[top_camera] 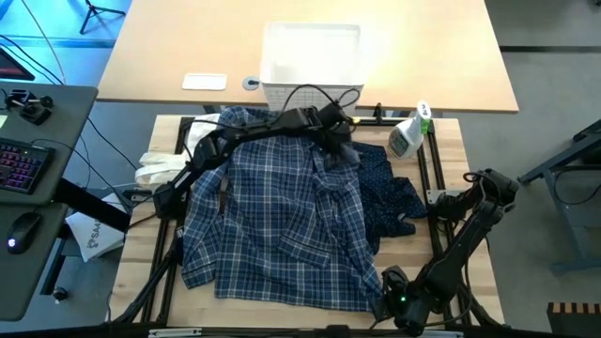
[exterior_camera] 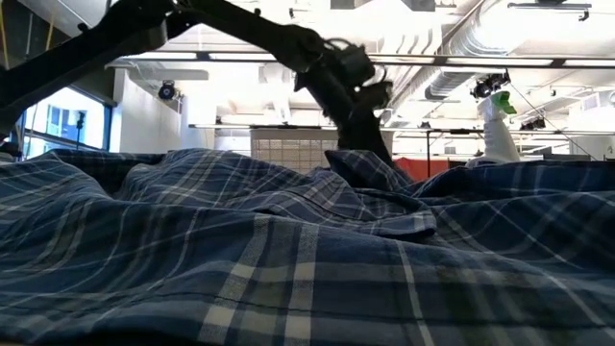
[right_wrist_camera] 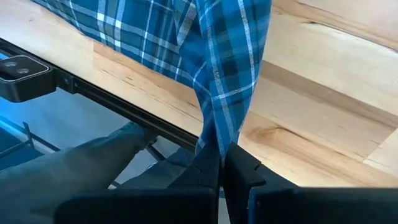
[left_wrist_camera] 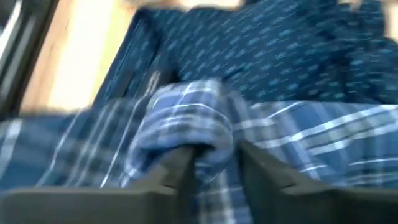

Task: Fold Laundry from Bin
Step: Fold the checkered blue polo

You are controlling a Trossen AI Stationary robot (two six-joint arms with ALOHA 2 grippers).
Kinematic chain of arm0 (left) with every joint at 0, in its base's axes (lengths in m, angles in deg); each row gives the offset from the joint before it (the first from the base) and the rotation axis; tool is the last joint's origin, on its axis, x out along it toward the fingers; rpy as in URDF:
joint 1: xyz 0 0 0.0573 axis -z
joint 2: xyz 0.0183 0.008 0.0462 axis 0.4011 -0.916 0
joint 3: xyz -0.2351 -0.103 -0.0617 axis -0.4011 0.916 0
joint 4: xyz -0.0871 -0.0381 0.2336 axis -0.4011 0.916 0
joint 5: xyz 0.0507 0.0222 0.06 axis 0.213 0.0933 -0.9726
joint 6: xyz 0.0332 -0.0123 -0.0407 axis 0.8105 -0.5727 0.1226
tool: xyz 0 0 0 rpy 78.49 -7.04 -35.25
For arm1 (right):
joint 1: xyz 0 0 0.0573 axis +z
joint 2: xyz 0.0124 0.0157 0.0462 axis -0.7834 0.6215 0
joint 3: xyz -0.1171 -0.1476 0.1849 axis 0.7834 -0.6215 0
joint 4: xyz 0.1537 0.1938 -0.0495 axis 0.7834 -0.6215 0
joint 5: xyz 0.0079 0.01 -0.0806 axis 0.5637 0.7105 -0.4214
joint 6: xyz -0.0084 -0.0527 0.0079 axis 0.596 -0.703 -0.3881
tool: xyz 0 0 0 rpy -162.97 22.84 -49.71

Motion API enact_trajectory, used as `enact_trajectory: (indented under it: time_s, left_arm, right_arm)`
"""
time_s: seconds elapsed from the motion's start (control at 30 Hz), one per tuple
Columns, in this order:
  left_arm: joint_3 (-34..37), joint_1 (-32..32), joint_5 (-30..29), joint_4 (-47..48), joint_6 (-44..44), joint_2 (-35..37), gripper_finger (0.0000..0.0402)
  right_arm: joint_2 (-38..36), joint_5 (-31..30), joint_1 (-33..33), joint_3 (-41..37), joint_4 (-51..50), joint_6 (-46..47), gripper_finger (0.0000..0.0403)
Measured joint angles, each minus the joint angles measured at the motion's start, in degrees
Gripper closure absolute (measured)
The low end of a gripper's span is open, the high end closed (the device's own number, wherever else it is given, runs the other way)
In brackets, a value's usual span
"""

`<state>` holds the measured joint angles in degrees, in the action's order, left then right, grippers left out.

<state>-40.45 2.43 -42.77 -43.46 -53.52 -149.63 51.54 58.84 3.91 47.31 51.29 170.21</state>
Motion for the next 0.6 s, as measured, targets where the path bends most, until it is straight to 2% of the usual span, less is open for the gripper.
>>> enact_trajectory:
  time_s: [0.03, 0.1, 0.33, 0.47, 0.6]
  left_arm:
    - [0.0, 0.2, 0.0, 0.4, 1.0, 0.4, 0.0367]
    - [0.0, 0.8, -0.7, 1.6, 2.1, 1.6, 0.0389]
    - [-0.1, 0.1, -13.2, 8.9, 10.4, 15.2, 0.0401]
    - [-0.1, -2.0, -16.7, 13.2, 12.7, 22.5, 0.0401]
    - [-0.1, -6.7, -19.0, 15.4, 12.7, 27.0, 0.0401]
  right_arm:
    - [0.0, 0.0, 0.0, 0.0, 0.0, 0.0, 0.0403]
    - [0.0, -0.4, 0.0, 0.0, 0.1, 0.0, 0.0403]
    - [0.0, -5.2, 0.0, 0.0, -0.2, -0.5, 0.0403]
    - [0.0, -7.1, -0.3, 0.0, -1.0, -2.5, 0.0403]
    - [0.0, -7.5, -2.1, 0.0, 0.2, -5.7, 0.0403]
